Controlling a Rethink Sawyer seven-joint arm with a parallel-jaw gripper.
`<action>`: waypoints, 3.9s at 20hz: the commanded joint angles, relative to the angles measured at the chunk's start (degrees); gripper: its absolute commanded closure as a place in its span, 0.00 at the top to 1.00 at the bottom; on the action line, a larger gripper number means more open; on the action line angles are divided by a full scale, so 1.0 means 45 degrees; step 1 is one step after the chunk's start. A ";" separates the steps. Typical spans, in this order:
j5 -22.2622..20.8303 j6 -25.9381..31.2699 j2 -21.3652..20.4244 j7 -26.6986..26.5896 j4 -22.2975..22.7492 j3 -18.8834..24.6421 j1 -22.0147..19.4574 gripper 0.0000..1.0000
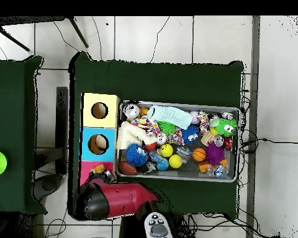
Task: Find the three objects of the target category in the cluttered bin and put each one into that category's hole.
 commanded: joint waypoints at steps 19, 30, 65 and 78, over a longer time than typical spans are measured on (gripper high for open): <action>-0.0609 0.1666 0.1675 0.2037 -0.1380 -0.1292 0.1414 0.00; 0.0126 0.2750 0.2306 0.2656 -0.1477 -0.1648 0.2430 0.00; 0.2174 0.2360 0.2286 0.2913 -0.1208 -0.1746 0.3153 0.00; 0.0732 -0.1360 0.3999 0.2126 -0.2218 -0.2573 0.2805 0.00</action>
